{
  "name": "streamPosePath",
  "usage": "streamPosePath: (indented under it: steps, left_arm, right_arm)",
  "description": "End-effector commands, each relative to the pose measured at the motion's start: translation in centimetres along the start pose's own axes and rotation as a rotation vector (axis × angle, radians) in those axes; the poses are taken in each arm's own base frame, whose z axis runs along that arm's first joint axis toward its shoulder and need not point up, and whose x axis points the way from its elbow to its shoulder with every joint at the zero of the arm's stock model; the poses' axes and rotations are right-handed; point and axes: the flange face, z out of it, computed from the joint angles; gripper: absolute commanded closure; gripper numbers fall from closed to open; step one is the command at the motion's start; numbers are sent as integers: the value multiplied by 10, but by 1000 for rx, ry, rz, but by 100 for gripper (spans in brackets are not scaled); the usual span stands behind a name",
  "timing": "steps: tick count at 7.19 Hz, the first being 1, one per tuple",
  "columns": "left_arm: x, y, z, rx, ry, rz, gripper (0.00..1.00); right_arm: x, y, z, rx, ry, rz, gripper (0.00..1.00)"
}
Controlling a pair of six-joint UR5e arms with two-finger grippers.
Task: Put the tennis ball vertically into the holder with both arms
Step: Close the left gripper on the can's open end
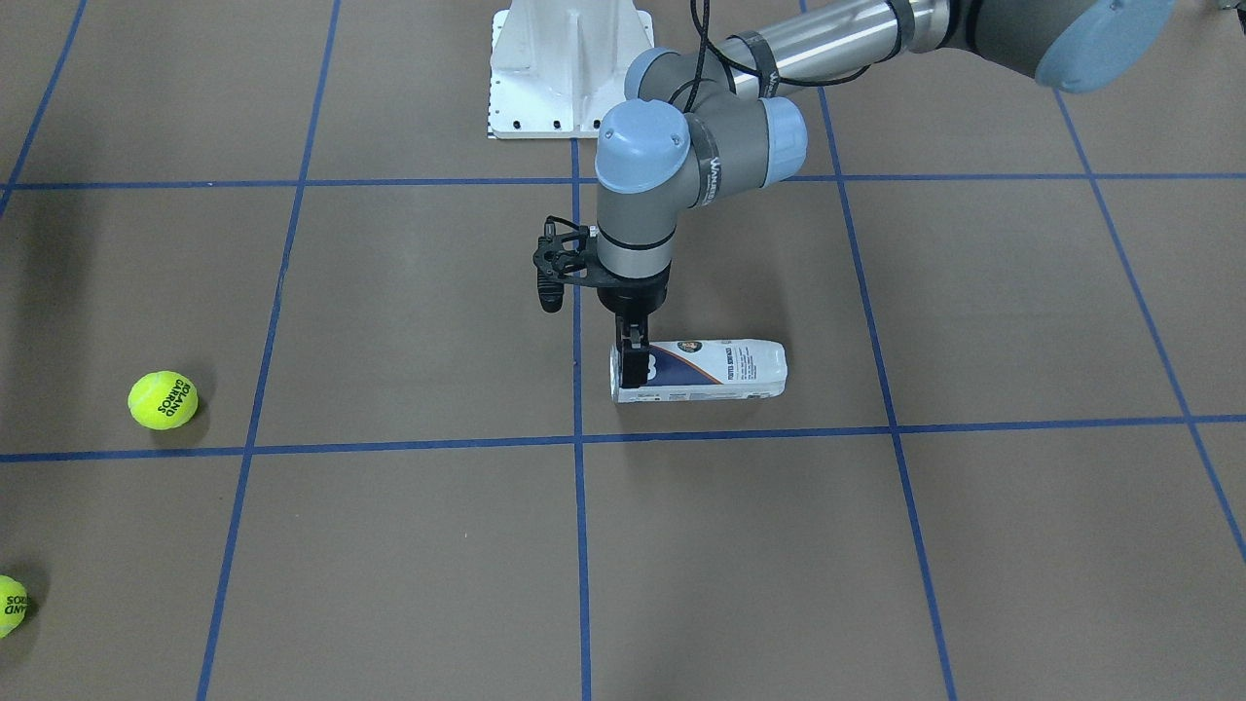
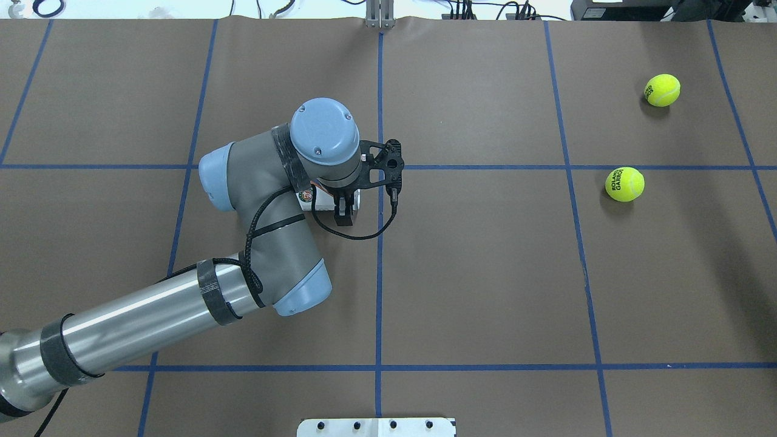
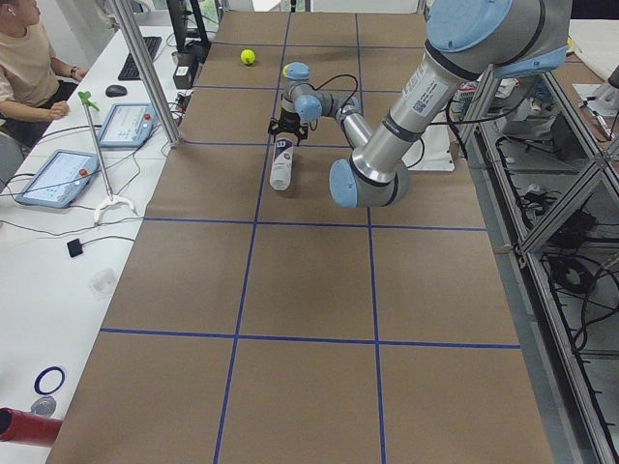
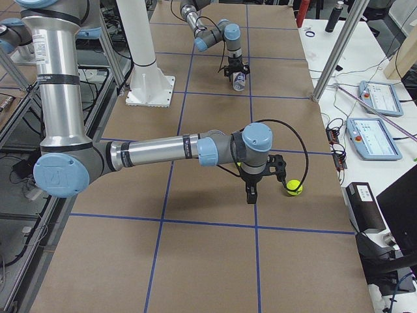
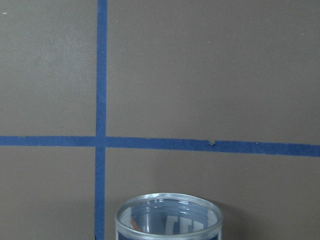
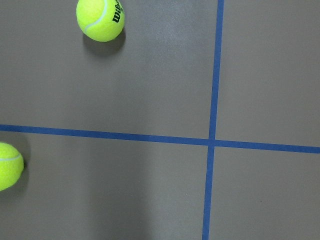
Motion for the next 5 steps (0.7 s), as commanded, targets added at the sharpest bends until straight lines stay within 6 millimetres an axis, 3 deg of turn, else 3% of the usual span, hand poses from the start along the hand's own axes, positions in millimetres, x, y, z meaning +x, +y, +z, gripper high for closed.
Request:
streamPosePath:
  steps: [1,5]
  left_arm:
    - [0,-2,21,-8,8,1,0]
    - [1,-8,32,-11,14,-8,0]
  right_arm:
    - [1,0,1,-2,1,2,0]
    - [0,0,0,0,0,0,0]
